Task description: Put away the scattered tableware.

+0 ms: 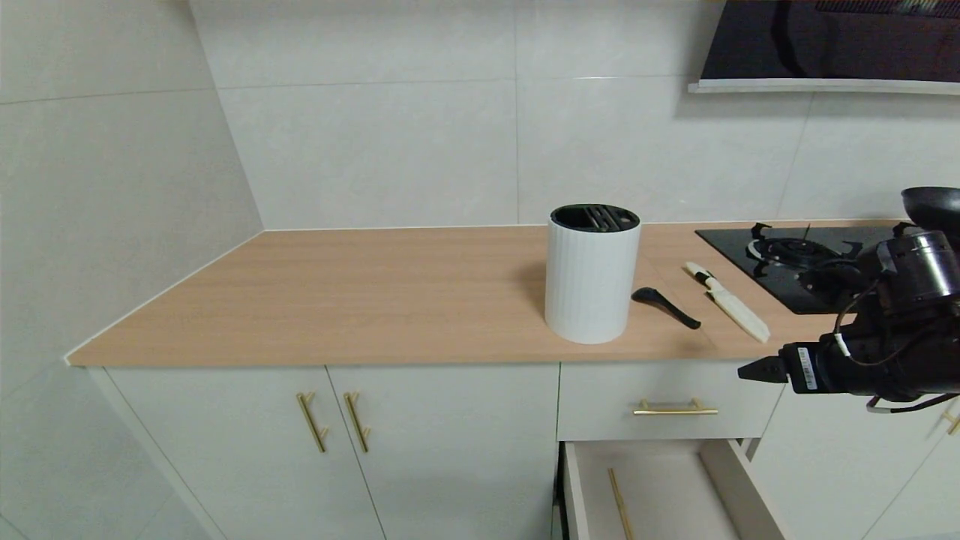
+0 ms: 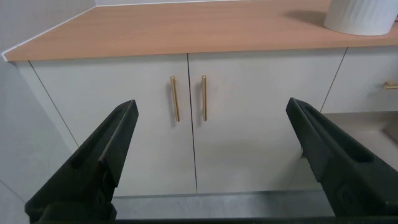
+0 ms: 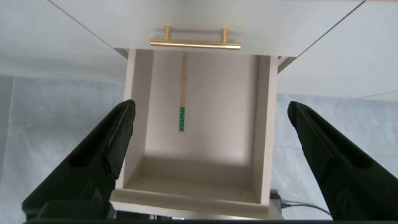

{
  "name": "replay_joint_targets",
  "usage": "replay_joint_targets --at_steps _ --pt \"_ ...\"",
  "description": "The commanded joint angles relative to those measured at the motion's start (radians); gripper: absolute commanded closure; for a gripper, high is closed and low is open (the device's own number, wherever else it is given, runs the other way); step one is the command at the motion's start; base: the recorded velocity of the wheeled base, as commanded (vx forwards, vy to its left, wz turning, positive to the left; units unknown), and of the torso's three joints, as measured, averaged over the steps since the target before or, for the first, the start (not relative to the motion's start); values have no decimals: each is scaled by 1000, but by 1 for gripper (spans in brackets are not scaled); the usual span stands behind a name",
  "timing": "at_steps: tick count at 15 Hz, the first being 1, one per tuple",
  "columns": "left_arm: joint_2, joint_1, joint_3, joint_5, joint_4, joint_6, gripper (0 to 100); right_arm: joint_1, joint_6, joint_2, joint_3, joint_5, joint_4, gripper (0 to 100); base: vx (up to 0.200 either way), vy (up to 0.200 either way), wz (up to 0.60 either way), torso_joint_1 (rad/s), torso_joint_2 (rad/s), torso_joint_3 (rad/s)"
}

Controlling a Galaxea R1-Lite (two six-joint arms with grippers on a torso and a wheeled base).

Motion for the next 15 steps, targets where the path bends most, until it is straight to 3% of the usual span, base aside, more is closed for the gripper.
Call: replay_joint_targets --at_steps 1,3,7,9,12,15 --pt "0 0 0 0 0 0 0 -1 0 33 -23 -10 -57 0 0 0 0 0 0 0" --pt "0 0 0 0 0 0 0 -14 -2 105 -132 4 -187 0 0 0 0 0 0 0" --pt "0 0 0 0 0 0 0 -13 -75 314 -401 25 -189 0 0 0 0 0 0 0" --pt "0 0 0 0 0 0 0 -27 -95 415 -507 175 -192 0 0 0 0 0 0 0" --pt "0 0 0 0 0 0 0 -64 -279 490 -511 254 -200 0 0 0 0 0 0 0" --pt "0 0 0 0 0 0 0 -60 -284 588 -523 251 -275 0 0 0 0 0 0 0"
